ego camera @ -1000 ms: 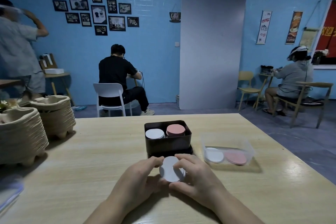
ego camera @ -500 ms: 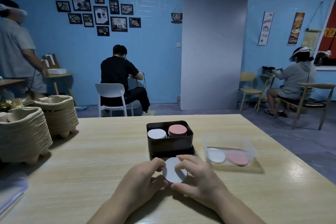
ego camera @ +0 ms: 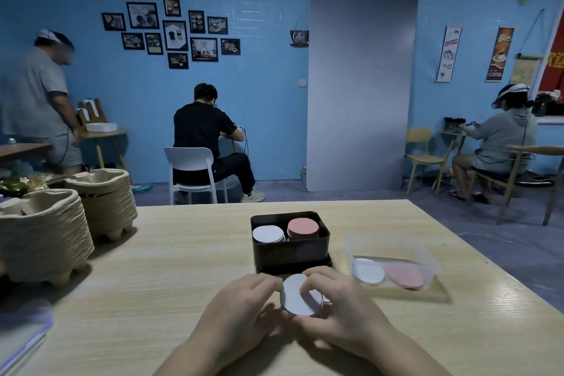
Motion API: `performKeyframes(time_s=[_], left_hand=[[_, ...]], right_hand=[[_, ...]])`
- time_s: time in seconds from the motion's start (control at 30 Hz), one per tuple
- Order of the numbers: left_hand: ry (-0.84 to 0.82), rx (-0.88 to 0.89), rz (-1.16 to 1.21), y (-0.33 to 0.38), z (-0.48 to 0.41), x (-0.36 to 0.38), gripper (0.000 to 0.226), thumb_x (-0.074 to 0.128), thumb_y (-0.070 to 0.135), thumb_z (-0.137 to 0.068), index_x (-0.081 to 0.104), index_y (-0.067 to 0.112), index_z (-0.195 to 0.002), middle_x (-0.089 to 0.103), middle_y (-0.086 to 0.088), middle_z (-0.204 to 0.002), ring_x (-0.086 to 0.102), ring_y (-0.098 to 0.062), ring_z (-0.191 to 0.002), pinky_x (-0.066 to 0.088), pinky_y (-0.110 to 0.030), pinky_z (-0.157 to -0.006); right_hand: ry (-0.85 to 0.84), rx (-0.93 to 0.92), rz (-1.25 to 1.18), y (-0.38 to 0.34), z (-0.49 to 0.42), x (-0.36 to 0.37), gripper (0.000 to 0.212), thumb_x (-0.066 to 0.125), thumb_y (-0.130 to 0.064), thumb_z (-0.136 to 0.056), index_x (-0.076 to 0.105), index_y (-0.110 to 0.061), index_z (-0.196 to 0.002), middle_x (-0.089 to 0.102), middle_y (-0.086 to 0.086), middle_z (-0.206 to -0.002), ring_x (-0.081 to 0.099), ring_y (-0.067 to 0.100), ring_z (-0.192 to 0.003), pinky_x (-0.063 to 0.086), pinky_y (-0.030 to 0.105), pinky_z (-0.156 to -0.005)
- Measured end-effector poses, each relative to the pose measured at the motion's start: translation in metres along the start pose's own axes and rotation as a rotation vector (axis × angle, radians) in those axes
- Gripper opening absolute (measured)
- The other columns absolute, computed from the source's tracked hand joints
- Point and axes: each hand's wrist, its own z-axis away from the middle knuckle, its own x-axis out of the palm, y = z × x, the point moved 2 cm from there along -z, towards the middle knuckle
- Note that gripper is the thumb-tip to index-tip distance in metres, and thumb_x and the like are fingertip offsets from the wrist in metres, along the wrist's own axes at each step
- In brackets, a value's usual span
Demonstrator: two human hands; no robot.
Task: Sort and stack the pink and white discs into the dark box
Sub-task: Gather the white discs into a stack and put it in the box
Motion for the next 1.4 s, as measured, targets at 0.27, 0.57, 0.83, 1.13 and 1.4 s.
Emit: performKeyframes(time_s=[0.27,0.57,0.83,1.13,1.4], left_hand=[[0.204,0.028,-0.184,-0.025,-0.025,-0.024,0.04,0.055,0.051,-0.095,0.062,0.026,-0.126,0.058,0.008,-0.141,0.056,-0.017,-0.122,0.047,-0.035,-0.098],[0.134,-0.072,-0.225,-0.057,-0.028,-0.012,0.051,0.046,0.055,-0.097,0.058,0.029,-0.138,0.057,0.012,-0.142,0.054,-0.016,-0.128,0.034,-0.033,-0.104],[0.172,-0.133,-0.145,-0.056,-0.025,-0.002,0.049,0.047,0.053,-0.098,0.058,0.028,-0.139,0.055,0.012,-0.145,0.054,-0.016,-0.125,0.041,-0.037,-0.101],[0.173,-0.174,-0.057,-0.053,-0.025,0.001,0.052,0.045,0.053,-0.098,0.055,0.028,-0.143,0.053,0.013,-0.148,0.051,-0.011,-0.128,0.039,-0.032,-0.104],[0.144,-0.171,-0.011,-0.051,-0.025,-0.004,0.052,0.043,0.052,-0.099,0.048,0.035,-0.148,0.049,0.016,-0.15,0.051,-0.009,-0.126,0.039,-0.032,-0.104]], right_hand=[[0.077,-0.037,0.016,0.004,-0.05,-0.023,0.037,0.076,-0.054,-0.068,0.059,-0.025,-0.085,0.059,-0.022,-0.091,0.056,0.003,-0.09,0.045,0.025,-0.074],[0.07,0.151,0.003,0.012,-0.124,-0.024,0.043,0.068,-0.066,-0.064,0.057,-0.033,-0.089,0.058,-0.019,-0.083,0.052,0.006,-0.082,0.046,0.028,-0.07],[-0.145,0.237,0.089,0.02,-0.171,-0.004,0.042,0.075,-0.062,-0.065,0.056,-0.031,-0.087,0.06,-0.012,-0.09,0.057,0.014,-0.09,0.053,0.035,-0.079],[-0.21,0.21,0.223,0.021,-0.182,0.022,0.038,0.077,-0.062,-0.071,0.06,-0.029,-0.078,0.059,-0.012,-0.086,0.054,0.012,-0.087,0.046,0.031,-0.068],[-0.242,0.19,0.263,0.016,-0.18,0.019,0.035,0.077,-0.061,-0.073,0.061,-0.03,-0.08,0.055,-0.013,-0.085,0.052,0.012,-0.088,0.041,0.031,-0.069]])
